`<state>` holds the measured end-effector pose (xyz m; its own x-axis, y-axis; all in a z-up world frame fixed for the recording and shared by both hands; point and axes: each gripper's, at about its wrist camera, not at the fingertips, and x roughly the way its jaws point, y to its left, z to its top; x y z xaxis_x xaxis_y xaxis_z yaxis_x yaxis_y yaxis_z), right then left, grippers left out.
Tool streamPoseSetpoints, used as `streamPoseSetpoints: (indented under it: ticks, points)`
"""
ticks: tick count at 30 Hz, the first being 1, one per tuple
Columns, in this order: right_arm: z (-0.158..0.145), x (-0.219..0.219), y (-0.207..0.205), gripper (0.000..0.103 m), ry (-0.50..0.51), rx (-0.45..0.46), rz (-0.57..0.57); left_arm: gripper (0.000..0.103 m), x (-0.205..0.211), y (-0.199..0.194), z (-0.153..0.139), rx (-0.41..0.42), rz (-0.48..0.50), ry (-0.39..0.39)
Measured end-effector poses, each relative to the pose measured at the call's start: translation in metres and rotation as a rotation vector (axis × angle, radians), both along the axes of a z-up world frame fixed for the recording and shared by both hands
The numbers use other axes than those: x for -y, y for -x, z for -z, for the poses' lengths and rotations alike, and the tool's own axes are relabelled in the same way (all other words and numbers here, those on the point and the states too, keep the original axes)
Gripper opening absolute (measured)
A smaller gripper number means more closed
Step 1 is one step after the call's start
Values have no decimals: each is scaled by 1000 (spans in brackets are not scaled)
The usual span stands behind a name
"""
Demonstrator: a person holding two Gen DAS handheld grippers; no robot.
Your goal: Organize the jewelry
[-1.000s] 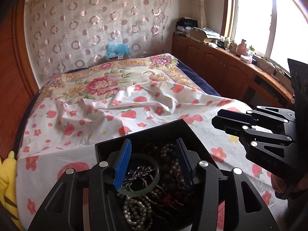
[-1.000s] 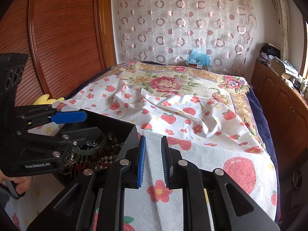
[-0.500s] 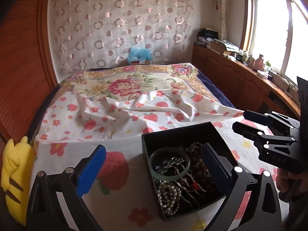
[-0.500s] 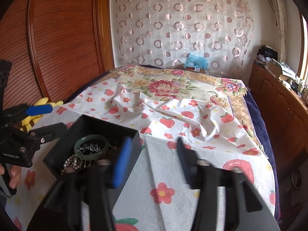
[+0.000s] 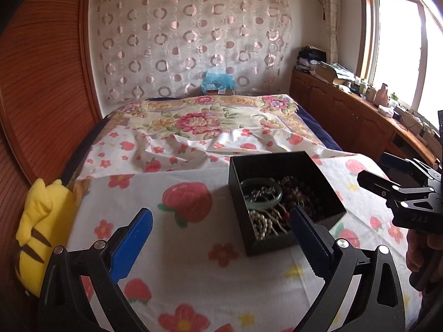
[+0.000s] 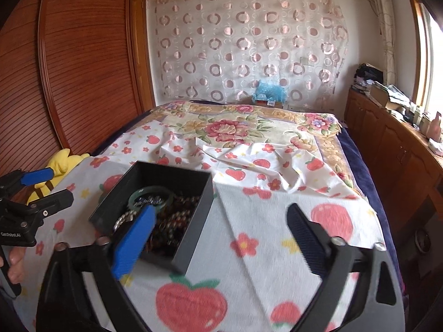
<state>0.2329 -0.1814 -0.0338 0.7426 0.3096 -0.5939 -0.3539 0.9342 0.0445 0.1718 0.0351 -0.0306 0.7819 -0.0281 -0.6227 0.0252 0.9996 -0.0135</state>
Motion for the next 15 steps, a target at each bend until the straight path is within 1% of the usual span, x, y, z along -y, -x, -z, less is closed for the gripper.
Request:
streamPoseSetpoints:
  ticks: [7,11,15]
  points:
    - [2,5,52,100,-20,25,19,95,1,49,-1,23,-21,13]
    - [-6,6,80,100,-29,60,24,95,2,71,-6,45,-38,21]
    - [-17,10,104,100,-44,91,25,95,6,88,-16,77,-31,17]
